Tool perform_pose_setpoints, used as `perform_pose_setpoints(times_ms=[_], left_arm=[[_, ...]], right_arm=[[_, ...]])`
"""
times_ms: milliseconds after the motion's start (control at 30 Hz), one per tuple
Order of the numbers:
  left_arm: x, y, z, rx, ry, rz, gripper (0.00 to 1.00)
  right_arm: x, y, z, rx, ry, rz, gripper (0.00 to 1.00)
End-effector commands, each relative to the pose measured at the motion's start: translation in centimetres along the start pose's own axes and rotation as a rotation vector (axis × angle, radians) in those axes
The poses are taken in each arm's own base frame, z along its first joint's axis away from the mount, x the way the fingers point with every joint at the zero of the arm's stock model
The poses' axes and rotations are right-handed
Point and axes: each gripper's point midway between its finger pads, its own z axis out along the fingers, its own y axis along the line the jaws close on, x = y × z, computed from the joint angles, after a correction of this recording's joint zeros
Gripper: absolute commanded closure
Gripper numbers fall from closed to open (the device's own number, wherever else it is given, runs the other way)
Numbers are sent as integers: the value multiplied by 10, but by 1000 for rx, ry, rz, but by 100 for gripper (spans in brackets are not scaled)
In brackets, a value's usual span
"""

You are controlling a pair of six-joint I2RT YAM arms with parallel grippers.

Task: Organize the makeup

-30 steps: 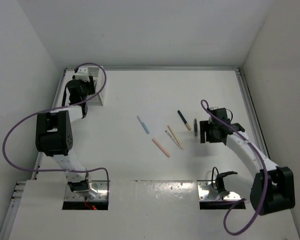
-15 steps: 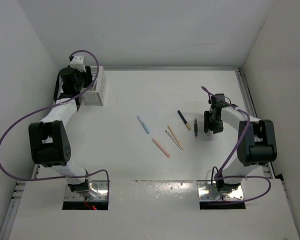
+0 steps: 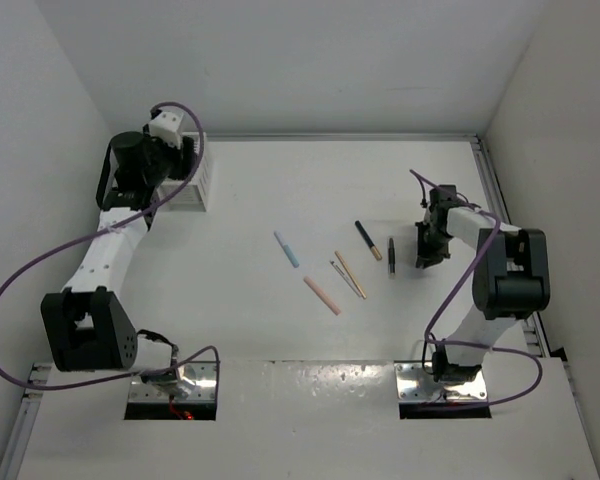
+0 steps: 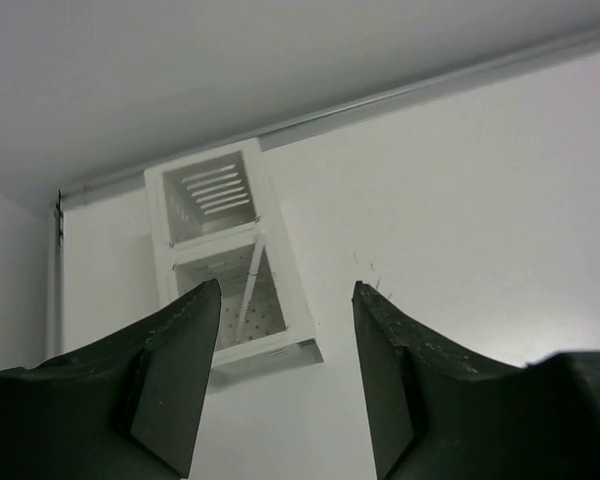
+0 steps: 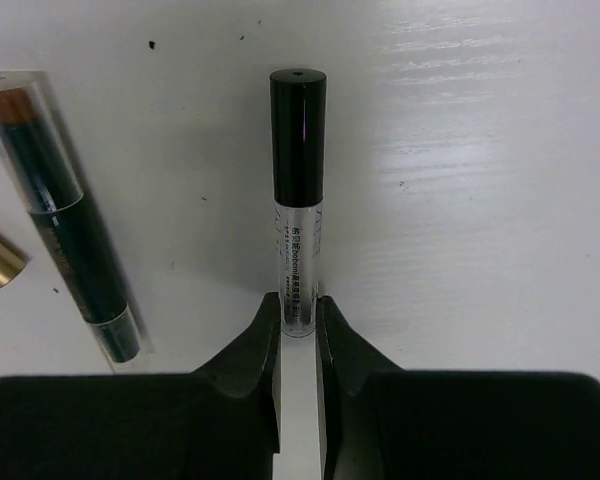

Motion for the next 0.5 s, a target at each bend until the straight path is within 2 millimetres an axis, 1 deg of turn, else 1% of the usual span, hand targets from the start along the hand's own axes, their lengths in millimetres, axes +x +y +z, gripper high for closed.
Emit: perform_pose_setpoints(times_ms=[0, 33, 67, 100, 133, 167, 200, 233, 267, 300, 333, 367, 400, 433, 467], left_arm=[[-23, -57, -25, 227, -78, 271, 39], [-15, -73, -27, 300, -60, 314, 39], [-13, -79, -30, 327, -40, 359, 39], [-11, -85, -32, 352, -28, 417, 39], [-2, -86, -31, 321, 20, 443, 39], [-2, -83, -30, 291, 31, 473, 40], [-4, -78, -30, 257, 47, 493, 40], [-6, -64, -30, 184, 75, 500, 41], [-9, -59, -28, 154, 80, 488, 42], [-13, -50, -31, 136, 89, 469, 42], [-27, -41, -36, 133, 75, 441, 42], [-34, -41, -39, 148, 64, 426, 42], [-40, -47, -42, 184, 50, 412, 39], [-52, -55, -46, 223, 23, 388, 33], [-52, -79, -52, 348, 3, 354, 29]], right_arm=[[-25, 6, -30, -18, -134, -66, 100], [-34, 17, -45, -32, -196, -107, 100], [-43, 18, -63, -33, -258, -123, 100], [-48, 38, -79, -83, -311, -171, 100], [-48, 54, -87, -136, -332, -209, 100], [-53, 70, -110, -196, -401, -246, 100], [-58, 79, -117, -224, -437, -265, 100], [-56, 92, -123, -261, -458, -306, 100], [-55, 104, -138, -286, -508, -343, 100], [-56, 111, -140, -306, -537, -359, 100], [-57, 118, -143, -328, -566, -368, 100], [-52, 138, -154, -392, -599, -413, 100], [-48, 146, -152, -423, -620, -412, 100], [-50, 165, -160, -478, -669, -442, 100], [-52, 186, -173, -537, -731, -460, 100]])
